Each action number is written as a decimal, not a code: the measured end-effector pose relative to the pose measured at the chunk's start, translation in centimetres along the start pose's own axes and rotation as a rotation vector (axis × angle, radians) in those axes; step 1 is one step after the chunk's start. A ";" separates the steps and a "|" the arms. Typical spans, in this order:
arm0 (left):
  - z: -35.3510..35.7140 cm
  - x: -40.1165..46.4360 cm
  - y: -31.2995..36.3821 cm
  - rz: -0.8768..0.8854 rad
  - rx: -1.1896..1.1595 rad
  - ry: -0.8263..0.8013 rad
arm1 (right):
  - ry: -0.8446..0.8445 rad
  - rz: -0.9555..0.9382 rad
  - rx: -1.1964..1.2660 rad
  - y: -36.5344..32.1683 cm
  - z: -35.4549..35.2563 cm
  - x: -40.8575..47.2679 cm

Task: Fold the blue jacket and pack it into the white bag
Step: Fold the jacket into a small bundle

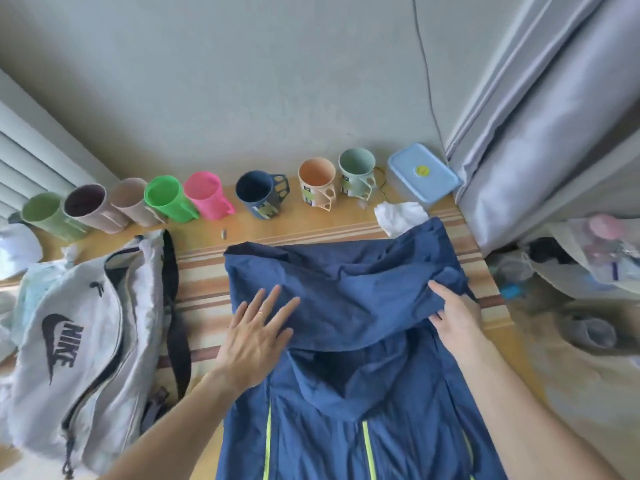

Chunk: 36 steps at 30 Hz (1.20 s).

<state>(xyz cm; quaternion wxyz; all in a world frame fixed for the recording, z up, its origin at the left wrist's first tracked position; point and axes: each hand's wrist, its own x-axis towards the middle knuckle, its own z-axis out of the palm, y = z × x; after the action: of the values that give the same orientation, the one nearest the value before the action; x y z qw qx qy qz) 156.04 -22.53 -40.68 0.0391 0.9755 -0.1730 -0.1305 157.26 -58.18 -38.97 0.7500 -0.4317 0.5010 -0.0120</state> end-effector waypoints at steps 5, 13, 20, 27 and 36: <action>1.9 0.2 -2.5 -0.293 -0.109 -0.272 | 0.005 -0.121 0.044 -3.4 -0.5 1.5; 1.8 3.1 2.6 -0.049 0.005 0.034 | 0.044 -1.177 -1.096 -0.2 -3.1 3.6; 4.1 1.7 3.7 -0.396 -0.026 -0.094 | -0.329 -1.039 -1.901 3.9 -5.8 7.4; 4.6 -9.3 3.9 -0.750 -0.309 -0.071 | -0.005 -0.929 -1.398 6.1 -13.6 1.0; 7.9 -19.4 3.6 -0.968 -0.517 -0.203 | -0.060 -0.611 -1.285 12.1 -23.8 -5.8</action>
<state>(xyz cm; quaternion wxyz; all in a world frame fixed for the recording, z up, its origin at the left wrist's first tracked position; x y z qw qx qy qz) 135.20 -19.39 -43.17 0.1959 0.8847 0.3297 -0.2650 131.22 -63.10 -45.62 0.3236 -0.9097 0.2448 0.0880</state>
